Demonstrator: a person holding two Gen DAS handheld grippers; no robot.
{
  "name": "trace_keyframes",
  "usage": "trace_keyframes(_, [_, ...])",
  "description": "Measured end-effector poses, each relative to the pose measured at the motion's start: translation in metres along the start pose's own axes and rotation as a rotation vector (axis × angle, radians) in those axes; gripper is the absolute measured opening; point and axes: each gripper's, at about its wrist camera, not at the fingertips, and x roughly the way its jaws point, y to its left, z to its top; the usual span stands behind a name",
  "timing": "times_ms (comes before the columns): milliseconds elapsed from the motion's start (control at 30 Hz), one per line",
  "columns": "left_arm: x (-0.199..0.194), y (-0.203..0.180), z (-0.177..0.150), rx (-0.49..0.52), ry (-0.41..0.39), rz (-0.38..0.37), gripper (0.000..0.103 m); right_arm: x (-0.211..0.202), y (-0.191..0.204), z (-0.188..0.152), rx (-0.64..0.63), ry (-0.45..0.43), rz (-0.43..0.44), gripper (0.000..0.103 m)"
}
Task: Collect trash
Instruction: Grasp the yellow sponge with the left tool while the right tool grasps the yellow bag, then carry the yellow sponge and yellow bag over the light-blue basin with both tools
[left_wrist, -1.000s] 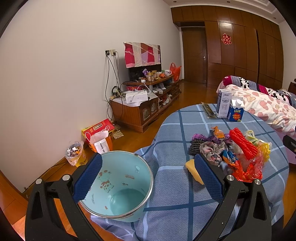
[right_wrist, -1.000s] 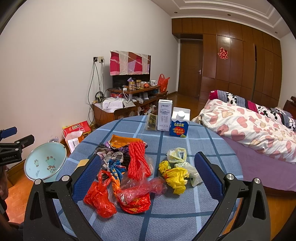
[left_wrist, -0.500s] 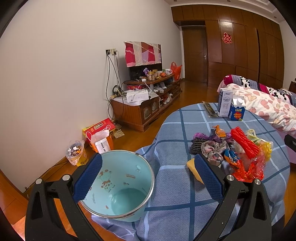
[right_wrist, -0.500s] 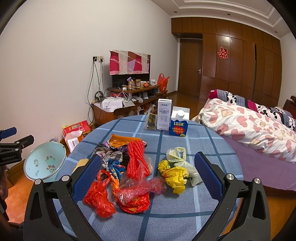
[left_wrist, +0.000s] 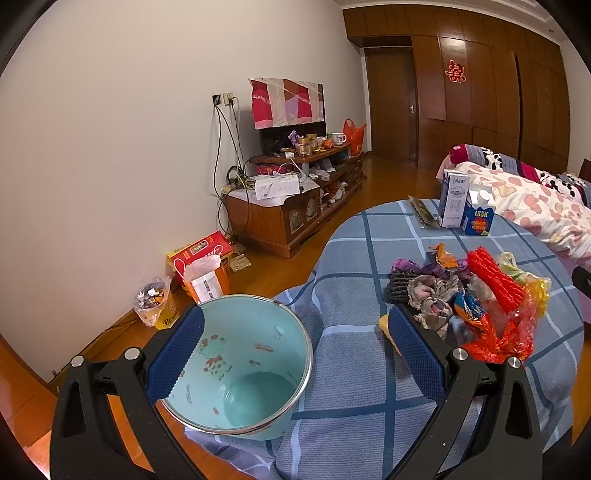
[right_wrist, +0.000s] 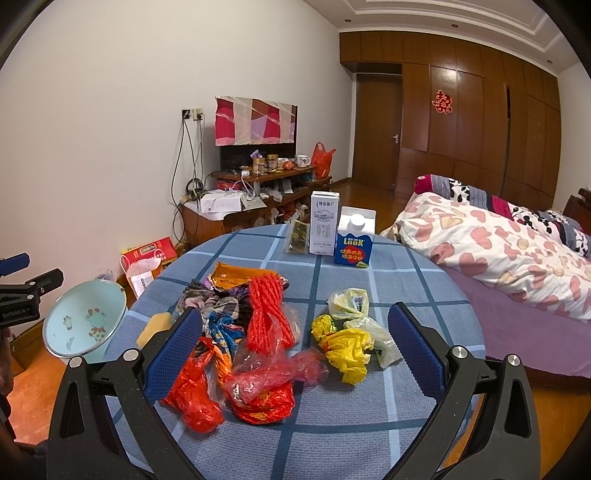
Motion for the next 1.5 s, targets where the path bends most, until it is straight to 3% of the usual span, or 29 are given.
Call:
trace_keyframes(300, [0.038,-0.022,-0.008,0.008,0.045,0.005,0.097,0.027,-0.032,-0.022,0.030,0.047,-0.081,0.099])
trace_keyframes(567, [0.083,-0.074,-0.024,0.031,0.120,-0.068,0.097,0.054,-0.066,-0.051,0.086,0.103,-0.168,0.098])
trace_keyframes(700, [0.099,-0.090,-0.037,0.042,0.169,-0.108,0.091,0.065,-0.075,-0.059,0.105,0.129,-0.167,0.098])
trace_keyframes(767, [0.103,-0.094,-0.042,0.038,0.183,-0.151,0.083,0.072,-0.076,-0.061,0.103,0.139,-0.156,0.094])
trace_keyframes(900, [0.102,-0.097,-0.044,0.029,0.190,-0.235,0.065,0.086,-0.072,-0.066,0.093,0.176,-0.104,0.071])
trace_keyframes(967, [0.101,-0.098,-0.043,0.029,0.191,-0.276,0.043,0.090,-0.071,-0.066,0.097,0.188,-0.085,0.066])
trace_keyframes(1033, [0.097,-0.099,-0.042,0.028,0.196,-0.329,0.032,0.091,-0.068,-0.064,0.089,0.188,-0.063,0.058])
trace_keyframes(1067, [0.096,-0.099,-0.042,0.032,0.194,-0.332,0.029,0.092,-0.066,-0.062,0.083,0.188,-0.044,0.052])
trace_keyframes(1100, [0.095,-0.100,-0.042,0.038,0.190,-0.336,0.028,0.093,-0.065,-0.062,0.080,0.193,-0.022,0.034])
trace_keyframes(1133, [0.094,-0.100,-0.042,0.043,0.189,-0.338,0.026,0.096,-0.063,-0.060,0.071,0.207,0.004,0.030])
trace_keyframes(1300, [0.088,-0.089,-0.036,0.036,0.172,-0.333,0.024,0.095,-0.054,-0.059,0.056,0.204,0.046,0.027])
trace_keyframes(1500, [0.076,-0.065,-0.023,0.037,0.132,-0.279,0.024,0.074,-0.054,-0.044,0.062,0.119,0.027,0.027])
